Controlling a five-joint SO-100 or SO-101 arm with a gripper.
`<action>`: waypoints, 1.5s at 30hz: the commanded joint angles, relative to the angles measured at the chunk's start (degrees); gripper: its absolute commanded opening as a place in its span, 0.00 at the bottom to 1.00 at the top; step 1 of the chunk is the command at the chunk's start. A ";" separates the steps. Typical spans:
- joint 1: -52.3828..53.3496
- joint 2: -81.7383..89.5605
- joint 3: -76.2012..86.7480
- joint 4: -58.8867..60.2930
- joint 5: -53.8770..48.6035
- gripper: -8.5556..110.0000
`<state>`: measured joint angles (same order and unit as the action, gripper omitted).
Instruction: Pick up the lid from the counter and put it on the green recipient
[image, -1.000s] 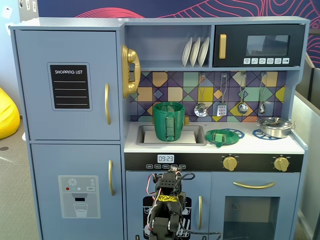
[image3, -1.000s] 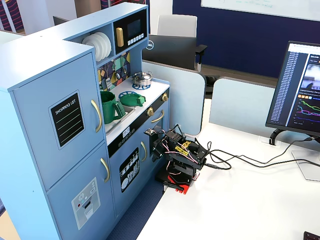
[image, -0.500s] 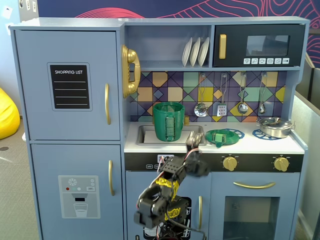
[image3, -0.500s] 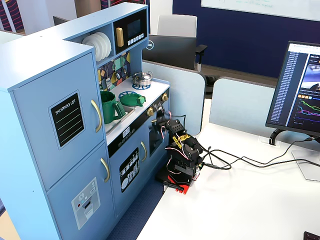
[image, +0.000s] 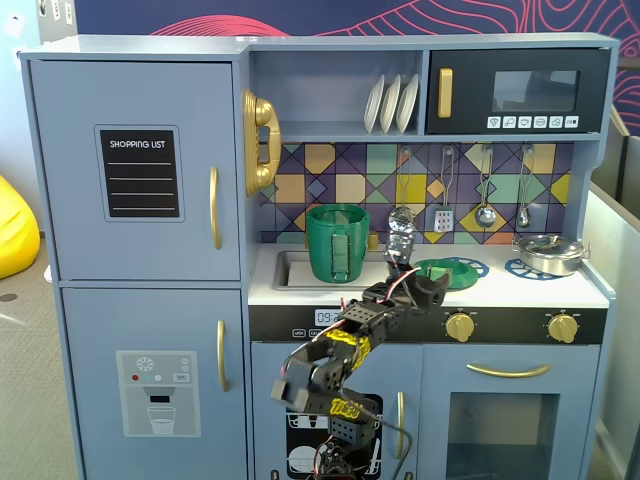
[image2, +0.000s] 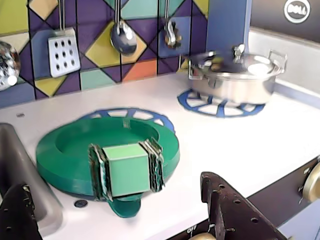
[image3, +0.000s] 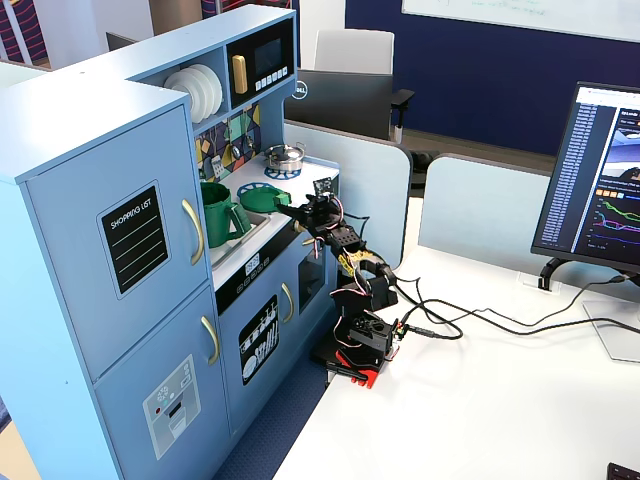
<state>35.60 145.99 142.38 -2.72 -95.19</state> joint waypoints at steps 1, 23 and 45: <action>-0.18 -5.27 -6.59 -3.16 -0.35 0.39; -2.99 -31.38 -21.62 -12.66 -0.97 0.33; -8.79 -23.29 -37.62 1.76 -0.09 0.07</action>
<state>29.09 115.93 114.17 -5.98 -95.80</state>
